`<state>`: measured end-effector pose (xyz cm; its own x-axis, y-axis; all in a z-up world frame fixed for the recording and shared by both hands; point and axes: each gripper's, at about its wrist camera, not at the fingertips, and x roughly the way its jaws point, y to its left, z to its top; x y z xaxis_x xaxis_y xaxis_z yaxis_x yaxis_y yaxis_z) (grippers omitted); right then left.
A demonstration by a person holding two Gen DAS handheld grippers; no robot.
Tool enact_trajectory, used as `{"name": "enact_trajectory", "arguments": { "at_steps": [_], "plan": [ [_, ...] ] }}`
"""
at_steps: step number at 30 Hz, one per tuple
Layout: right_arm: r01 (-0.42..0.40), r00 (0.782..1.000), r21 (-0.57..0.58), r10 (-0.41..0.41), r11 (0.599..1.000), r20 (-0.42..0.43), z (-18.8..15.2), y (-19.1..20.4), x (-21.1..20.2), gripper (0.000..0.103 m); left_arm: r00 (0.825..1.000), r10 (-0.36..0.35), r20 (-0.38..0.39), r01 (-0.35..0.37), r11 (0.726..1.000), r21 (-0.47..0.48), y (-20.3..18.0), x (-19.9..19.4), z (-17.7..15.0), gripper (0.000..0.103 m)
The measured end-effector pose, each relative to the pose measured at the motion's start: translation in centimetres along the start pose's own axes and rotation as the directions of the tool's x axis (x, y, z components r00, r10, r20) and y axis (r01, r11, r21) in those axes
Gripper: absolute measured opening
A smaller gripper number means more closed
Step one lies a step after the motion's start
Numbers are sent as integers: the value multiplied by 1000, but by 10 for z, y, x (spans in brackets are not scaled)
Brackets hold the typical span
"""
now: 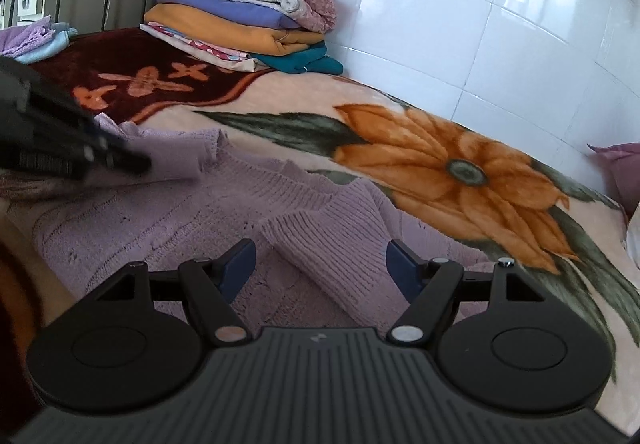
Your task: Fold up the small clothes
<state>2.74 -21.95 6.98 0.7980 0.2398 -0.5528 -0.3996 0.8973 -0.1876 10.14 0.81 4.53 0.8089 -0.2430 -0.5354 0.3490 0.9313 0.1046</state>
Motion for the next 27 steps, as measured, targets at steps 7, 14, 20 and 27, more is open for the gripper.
{"name": "enact_trajectory", "arguments": {
  "at_steps": [7, 14, 20, 27],
  "plan": [
    [11, 1000, 14, -11, 1000, 2, -2, -3, 1, 78, 982, 188, -8, -188, 975, -121, 60, 11, 7, 13],
    [18, 1000, 23, -18, 1000, -6, -5, -4, 3, 78, 967, 231, -110, -252, 937, -243, 98, 24, -5, 13],
    [16, 1000, 19, -16, 1000, -9, -4, -4, 4, 78, 959, 250, -132, -269, 949, -164, 93, 32, -8, 16],
    [39, 999, -2, -39, 999, -17, -2, -5, 7, 76, 971, 206, -120, -230, 940, -253, 103, 16, -4, 16]
  ]
}}
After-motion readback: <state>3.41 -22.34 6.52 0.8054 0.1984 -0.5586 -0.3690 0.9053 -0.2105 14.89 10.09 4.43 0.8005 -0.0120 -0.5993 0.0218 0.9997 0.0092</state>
